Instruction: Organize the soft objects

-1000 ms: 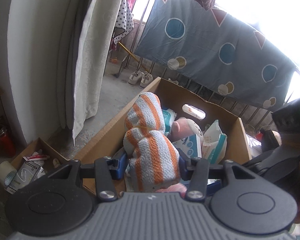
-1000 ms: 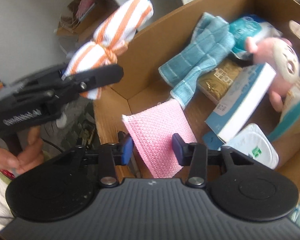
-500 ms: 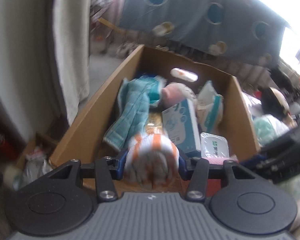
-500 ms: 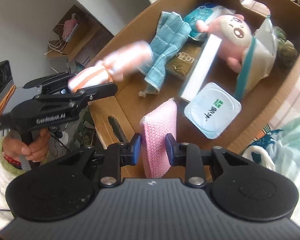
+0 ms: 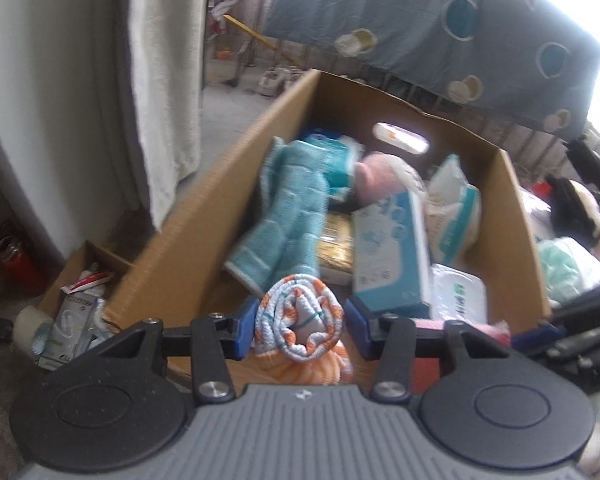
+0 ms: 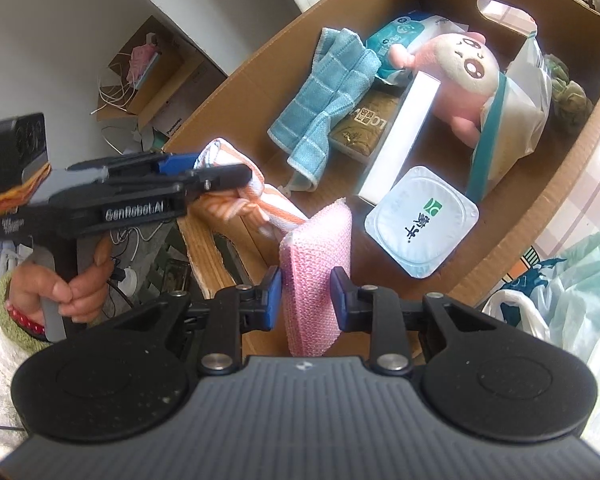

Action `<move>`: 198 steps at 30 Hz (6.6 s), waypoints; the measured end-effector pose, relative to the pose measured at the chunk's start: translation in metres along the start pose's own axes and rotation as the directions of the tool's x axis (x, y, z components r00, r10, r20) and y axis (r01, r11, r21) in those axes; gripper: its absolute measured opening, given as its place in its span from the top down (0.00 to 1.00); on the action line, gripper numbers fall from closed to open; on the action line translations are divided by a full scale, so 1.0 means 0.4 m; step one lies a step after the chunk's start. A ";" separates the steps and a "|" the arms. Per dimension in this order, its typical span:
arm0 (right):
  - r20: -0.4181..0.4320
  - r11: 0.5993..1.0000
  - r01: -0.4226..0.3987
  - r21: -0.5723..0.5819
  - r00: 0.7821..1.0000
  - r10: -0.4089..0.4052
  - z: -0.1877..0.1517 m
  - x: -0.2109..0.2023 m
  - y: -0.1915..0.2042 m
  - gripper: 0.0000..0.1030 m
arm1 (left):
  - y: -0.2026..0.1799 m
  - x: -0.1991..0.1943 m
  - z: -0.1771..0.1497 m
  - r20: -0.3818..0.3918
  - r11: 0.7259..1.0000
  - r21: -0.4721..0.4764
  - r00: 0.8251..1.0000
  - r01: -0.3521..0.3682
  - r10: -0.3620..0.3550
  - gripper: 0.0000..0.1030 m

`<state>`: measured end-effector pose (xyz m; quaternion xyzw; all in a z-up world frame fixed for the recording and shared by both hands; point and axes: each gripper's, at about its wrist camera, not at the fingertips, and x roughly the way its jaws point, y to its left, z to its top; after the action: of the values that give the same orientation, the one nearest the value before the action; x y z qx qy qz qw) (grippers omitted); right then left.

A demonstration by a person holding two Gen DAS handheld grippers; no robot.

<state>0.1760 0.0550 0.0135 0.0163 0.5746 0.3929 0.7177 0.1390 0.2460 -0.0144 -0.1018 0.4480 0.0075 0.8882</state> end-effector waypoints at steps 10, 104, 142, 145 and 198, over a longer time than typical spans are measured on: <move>-0.015 0.999 0.035 0.022 0.999 -0.034 -0.003 -0.004 -0.012 0.78 | 0.000 -0.069 -0.005 0.141 1.000 0.016 0.990 -0.003 0.001 0.25; 0.457 0.788 0.470 0.397 0.643 -0.614 -0.543 -0.186 0.141 0.01 | -0.331 -0.236 -0.289 0.201 0.949 0.258 0.971 -0.180 0.130 0.00; 0.433 0.763 0.491 0.421 0.630 -0.645 -0.544 -0.184 0.147 0.01 | -0.320 -0.234 -0.294 0.168 0.950 0.277 0.980 -0.148 0.103 0.00; 0.431 0.760 0.490 0.426 0.629 -0.647 -0.547 -0.183 0.148 0.01 | -0.321 -0.230 -0.298 0.154 0.950 0.283 0.984 -0.134 0.093 0.00; 0.393 0.709 0.504 0.493 0.598 -0.698 -0.583 -0.214 0.148 0.01 | -0.353 -0.219 -0.285 0.115 0.904 0.427 0.993 -0.027 -0.024 0.00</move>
<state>-0.0543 -0.0538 0.0320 0.0519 0.3686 -0.0019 0.9282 0.0110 0.0930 0.0141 0.0965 0.3859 -0.0842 0.9136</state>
